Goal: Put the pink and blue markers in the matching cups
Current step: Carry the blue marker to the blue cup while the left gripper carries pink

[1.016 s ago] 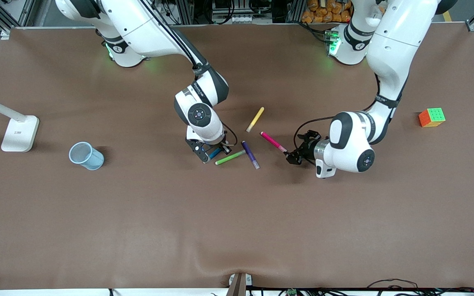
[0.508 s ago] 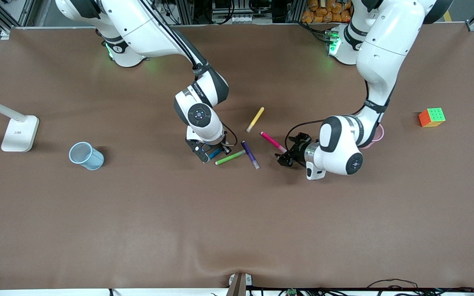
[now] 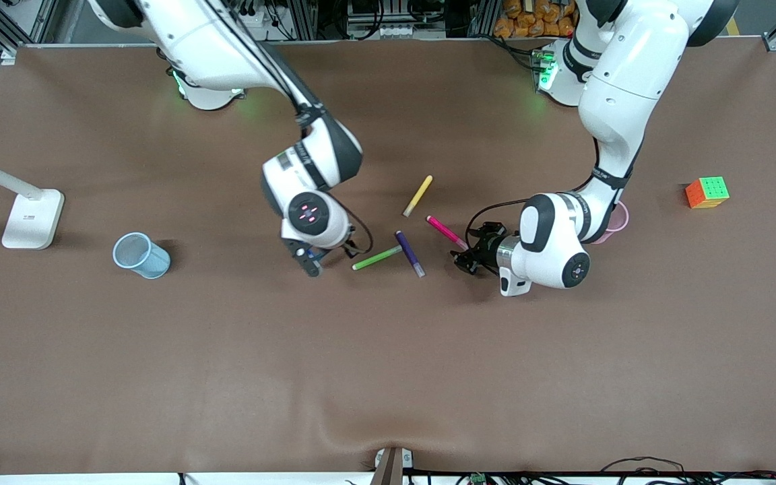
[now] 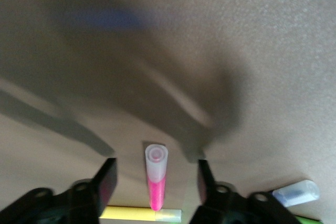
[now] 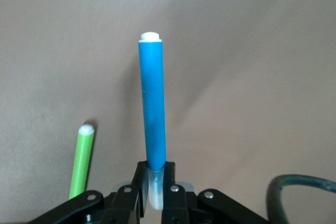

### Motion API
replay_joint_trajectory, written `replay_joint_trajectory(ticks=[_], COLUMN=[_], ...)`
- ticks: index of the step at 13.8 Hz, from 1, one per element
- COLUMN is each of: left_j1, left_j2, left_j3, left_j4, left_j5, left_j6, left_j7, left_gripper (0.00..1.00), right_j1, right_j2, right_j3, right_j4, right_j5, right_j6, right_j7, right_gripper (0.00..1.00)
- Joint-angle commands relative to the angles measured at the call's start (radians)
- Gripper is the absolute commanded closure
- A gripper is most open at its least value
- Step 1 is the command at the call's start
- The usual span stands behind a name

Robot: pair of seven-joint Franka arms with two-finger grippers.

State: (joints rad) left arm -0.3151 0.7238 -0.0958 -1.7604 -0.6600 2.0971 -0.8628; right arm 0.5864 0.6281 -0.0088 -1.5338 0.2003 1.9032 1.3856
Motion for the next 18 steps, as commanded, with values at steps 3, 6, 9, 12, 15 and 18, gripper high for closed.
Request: replay_joint_trajectory(ticks=[3, 6, 9, 12, 15, 18], left_j1=[-0.006, 0.008, 0.028, 0.048, 0.085, 0.12], left_j2=[0.009, -0.009, -0.067, -0.165, -0.263, -0.342], left_j3=[0.005, 0.011, 0.027, 0.06, 0.068, 0.067], left_j4=[0.016, 0.015, 0.009, 0.015, 0.016, 0.015], left_j5=[-0.017, -0.01, -0.007, 0.151, 0.238, 0.36], left_j6=[0.006, 0.003, -0.029, -0.094, -0.178, -0.247], left_j7=[-0.01, -0.012, -0.01, -0.008, -0.007, -0.001], left_gripper=[0.92, 1.0, 1.0, 1.0, 1.0, 1.0], right_j1=[-0.236, -0.428, -0.563, -0.667, -0.738, -0.779], right_j2=[-0.083, -0.122, -0.122, -0.113, -0.091, -0.065], right_j3=[0.013, 0.01, 0.007, 0.007, 0.007, 0.007], right_j4=[0.092, 0.092, 0.09, 0.08, 0.055, 0.024], right_j5=[0.086, 0.093, 0.087, 0.082, 0.082, 0.08], right_j6=[-0.384, -0.522, -0.569, -0.575, -0.575, -0.564], right_j7=[-0.288, -0.526, -0.666, -0.802, -0.904, -0.954], right_gripper=[1.0, 1.0, 1.0, 1.0, 1.0, 1.0])
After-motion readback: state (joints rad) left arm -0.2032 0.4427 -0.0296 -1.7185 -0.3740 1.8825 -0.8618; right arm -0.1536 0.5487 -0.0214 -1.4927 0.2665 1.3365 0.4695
